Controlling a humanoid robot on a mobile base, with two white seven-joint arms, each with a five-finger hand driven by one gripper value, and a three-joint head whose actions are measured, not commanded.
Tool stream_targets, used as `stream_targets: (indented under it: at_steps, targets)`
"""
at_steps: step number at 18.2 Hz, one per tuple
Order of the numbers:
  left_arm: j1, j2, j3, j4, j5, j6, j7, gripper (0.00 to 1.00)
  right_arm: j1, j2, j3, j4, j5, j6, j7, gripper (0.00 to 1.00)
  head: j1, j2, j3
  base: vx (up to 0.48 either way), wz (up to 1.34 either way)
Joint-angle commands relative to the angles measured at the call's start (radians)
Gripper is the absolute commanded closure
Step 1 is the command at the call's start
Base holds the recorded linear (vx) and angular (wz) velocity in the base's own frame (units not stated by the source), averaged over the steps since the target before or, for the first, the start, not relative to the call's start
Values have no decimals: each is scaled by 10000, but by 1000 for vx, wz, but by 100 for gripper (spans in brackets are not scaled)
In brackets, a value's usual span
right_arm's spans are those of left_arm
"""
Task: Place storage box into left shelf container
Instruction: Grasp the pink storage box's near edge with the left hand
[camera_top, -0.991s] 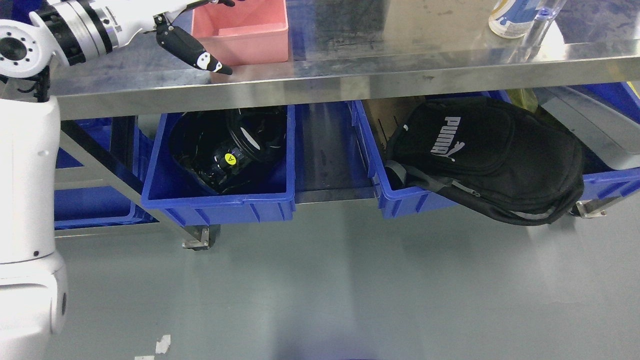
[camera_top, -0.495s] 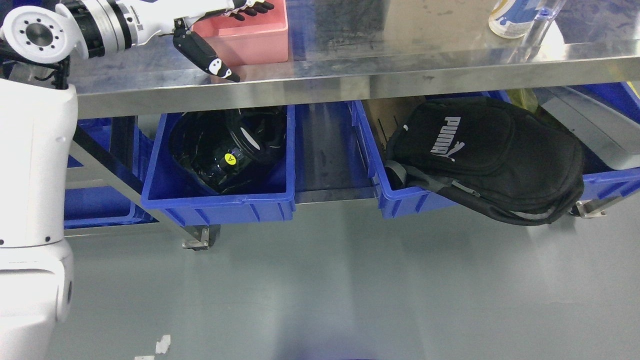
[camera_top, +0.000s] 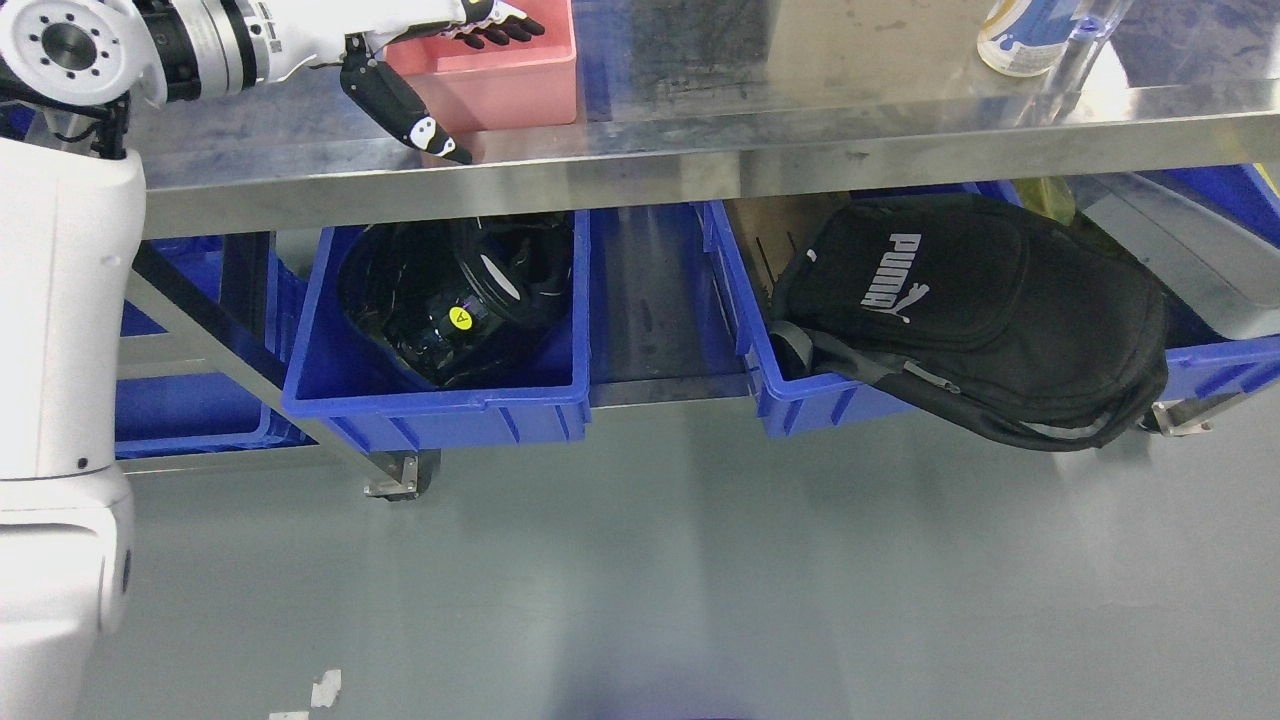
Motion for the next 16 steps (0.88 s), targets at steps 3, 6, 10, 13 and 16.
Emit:
stream_targets:
  at_steps: [3, 6, 10, 13, 16]
  targets:
    - [45, 246, -233, 168, -140, -1, -437, 14, -46, -175, 0, -174, -215, 9, 7, 0, 0, 0, 0, 0, 0]
    - [46, -151, -495, 687, -356, -1, -437, 25, -46, -175, 0, -174, -215, 9, -8, 0, 0, 0, 0, 0, 0]
    - [152, -811, 682, 889, -280, -77, -467, 63, -46, -175, 0, -174, -215, 9, -8, 0, 0, 0, 0, 0, 0]
    - [275, -1180, 1588, 905, -172, -414, -804, 89, -46, -175, 0, -174, -215, 9, -8, 0, 0, 0, 0, 0, -5]
    - [489, -1792, 2875, 966, 546, -845, -881, 100, -46, -175, 0, -174, -215, 9, -8, 0, 0, -1, 0, 0, -5]
